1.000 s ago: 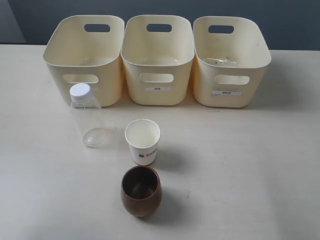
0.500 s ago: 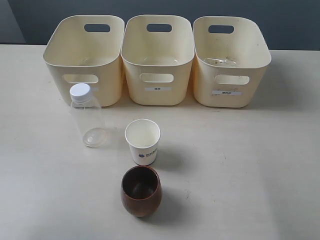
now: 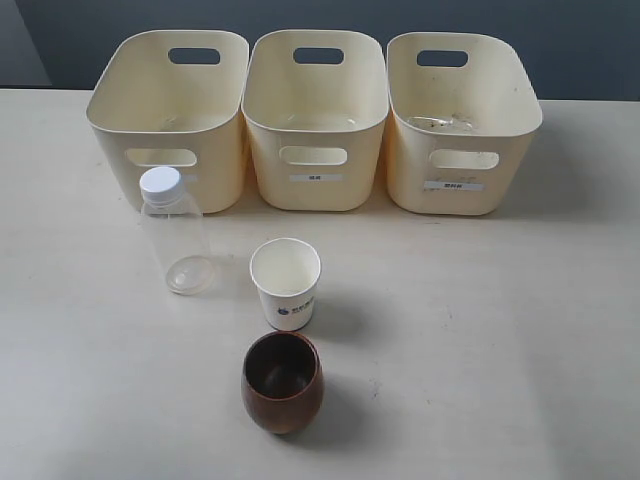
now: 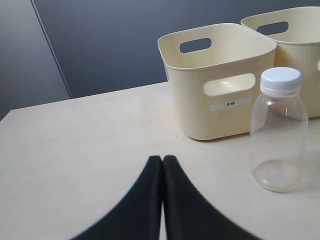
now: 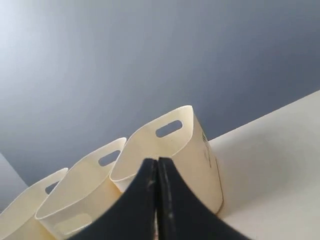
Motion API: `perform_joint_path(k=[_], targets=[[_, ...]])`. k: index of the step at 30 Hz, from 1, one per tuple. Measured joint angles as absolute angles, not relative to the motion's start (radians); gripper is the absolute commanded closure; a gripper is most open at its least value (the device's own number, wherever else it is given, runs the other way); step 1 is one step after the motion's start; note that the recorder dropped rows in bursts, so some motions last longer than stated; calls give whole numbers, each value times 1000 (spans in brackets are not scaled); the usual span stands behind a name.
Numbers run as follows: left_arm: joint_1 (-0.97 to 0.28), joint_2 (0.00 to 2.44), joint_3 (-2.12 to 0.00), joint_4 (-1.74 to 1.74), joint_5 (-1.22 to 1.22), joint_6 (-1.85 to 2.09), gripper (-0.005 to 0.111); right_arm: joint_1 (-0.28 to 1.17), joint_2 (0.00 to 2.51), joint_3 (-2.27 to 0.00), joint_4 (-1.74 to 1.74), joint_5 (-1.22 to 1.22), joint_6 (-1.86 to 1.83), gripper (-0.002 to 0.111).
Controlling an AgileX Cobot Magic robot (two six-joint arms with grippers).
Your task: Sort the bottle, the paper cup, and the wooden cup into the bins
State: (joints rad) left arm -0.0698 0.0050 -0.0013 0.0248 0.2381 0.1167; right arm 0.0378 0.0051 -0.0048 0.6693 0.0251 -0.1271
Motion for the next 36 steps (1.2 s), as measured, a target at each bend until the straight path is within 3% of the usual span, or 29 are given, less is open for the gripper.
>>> perform_joint_path(k=[9,12,20,25,31,36], targets=[[-70,5,-1,25,238,117,107,38,27,-316,676,75,-166,109],[-70,5,-1,25,238,117,107,38,142,-522,681,168,-273,109],[-70,5,-1,25,238,117,107,35,438,-799,843,473,-682,109],[-70,5,-1,25,238,117,107,35,629,-920,1047,746,-1006,109],[-70,5,-1,25,238,117,107,35,878,-1013,1077,1044,-1062,109],[-70,5,-1,25,238,117,107,136,1078,-1029,1021,1132,-1064,109]])
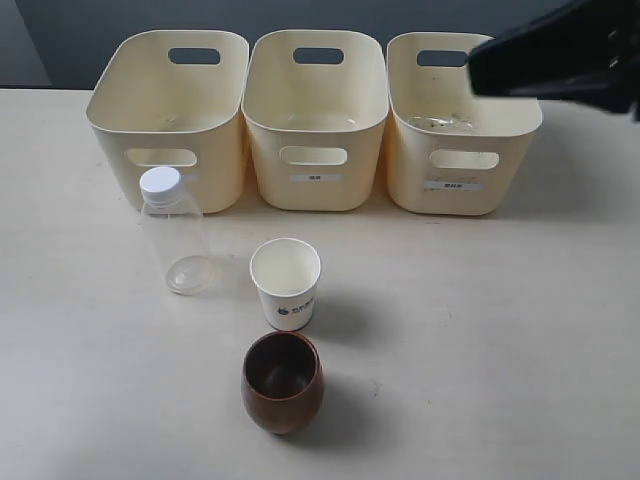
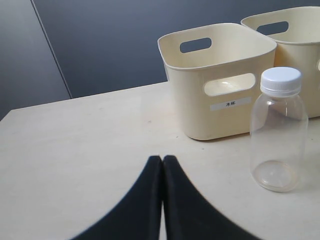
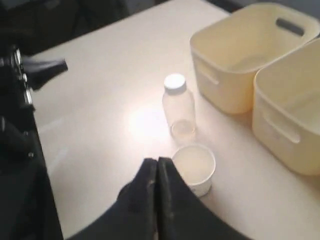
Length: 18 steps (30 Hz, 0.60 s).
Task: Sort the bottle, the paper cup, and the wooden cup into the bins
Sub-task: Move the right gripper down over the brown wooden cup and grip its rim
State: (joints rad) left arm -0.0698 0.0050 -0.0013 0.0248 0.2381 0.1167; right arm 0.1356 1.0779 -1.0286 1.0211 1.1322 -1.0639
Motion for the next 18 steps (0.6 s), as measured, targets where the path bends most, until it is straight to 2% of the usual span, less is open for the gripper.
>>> perform_joint_path(k=[9,18], targets=[[-70,5,-1,25,238,117,107,552,1307,-1033,700,875,-1043,109],[-70,5,-1,25,238,117,107,800,1494,-1079,559,786,-997,109]])
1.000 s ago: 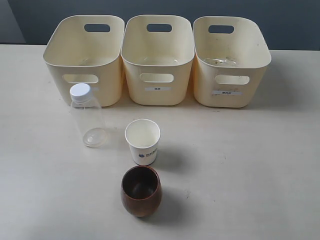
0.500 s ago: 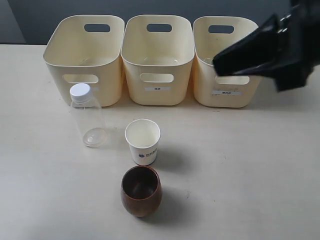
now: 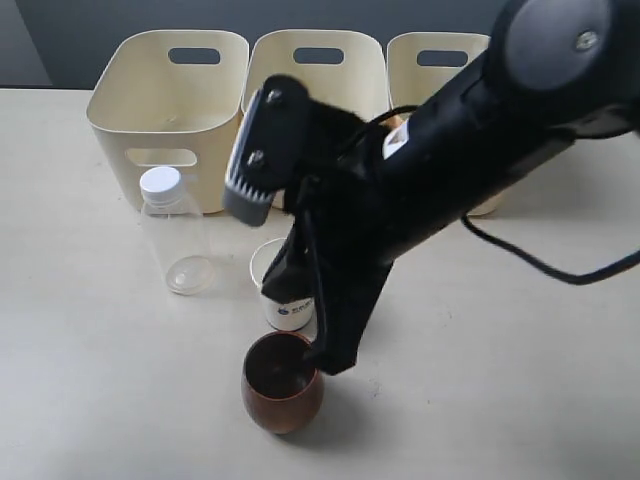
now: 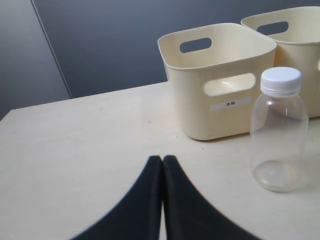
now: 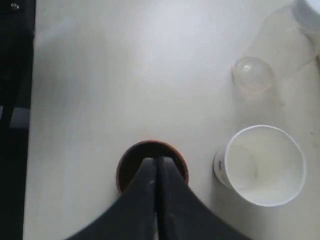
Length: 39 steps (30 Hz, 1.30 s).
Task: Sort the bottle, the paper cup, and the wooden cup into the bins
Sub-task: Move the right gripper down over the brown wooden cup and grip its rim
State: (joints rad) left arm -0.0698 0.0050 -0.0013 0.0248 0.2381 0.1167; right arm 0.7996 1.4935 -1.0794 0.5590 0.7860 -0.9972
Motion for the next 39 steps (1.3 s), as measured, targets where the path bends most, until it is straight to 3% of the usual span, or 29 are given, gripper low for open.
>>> perform_joint_path(k=[11,29,31,36,39], targets=[[-70,5,-1,25,238,117,107,883,1674,-1078,372,777,-886,109],[-70,5,-1,25,238,117,107,920,1682,-1078,367,817,-879,108],[-70,5,-1,25,238,117,107,920,1682,-1078,367,825,-879,101],[-70,5,-1,25,238,117,107,920,1683,-1078,367,839,-876,68],[-70,5,-1,25,238,117,107,920,1683,-1078,367,824,-867,60]])
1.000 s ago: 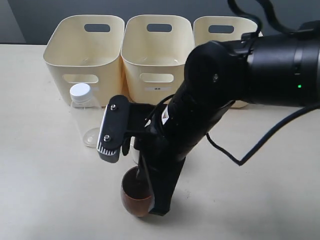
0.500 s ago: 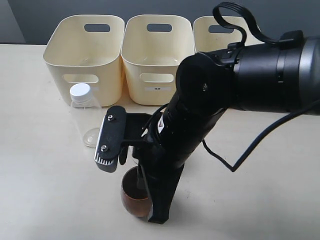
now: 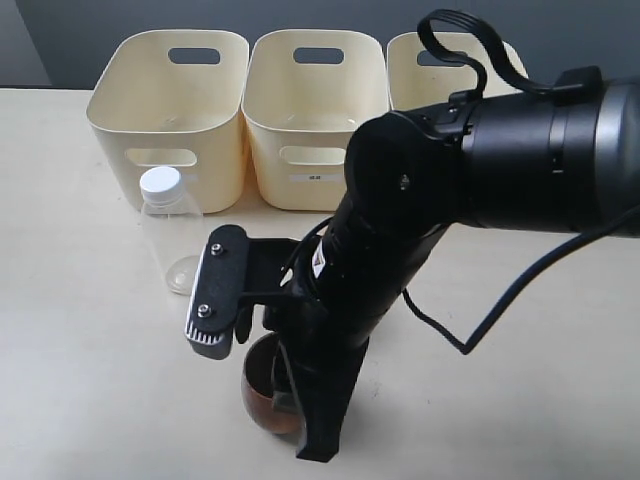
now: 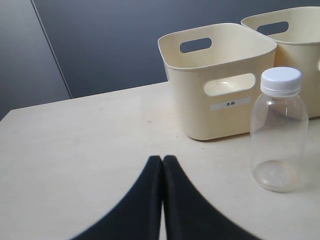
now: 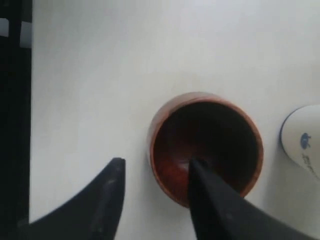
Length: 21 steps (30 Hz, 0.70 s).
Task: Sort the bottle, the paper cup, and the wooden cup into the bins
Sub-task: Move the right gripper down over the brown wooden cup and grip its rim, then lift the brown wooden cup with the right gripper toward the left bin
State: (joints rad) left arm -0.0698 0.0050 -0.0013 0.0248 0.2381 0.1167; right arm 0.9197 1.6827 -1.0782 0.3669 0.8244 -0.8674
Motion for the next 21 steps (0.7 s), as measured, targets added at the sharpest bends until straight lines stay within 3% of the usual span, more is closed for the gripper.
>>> perform_joint_path(k=[21], targets=[[-70,5,-1,25,238,117,107,920,1772,-1080,383,758,-856,60]])
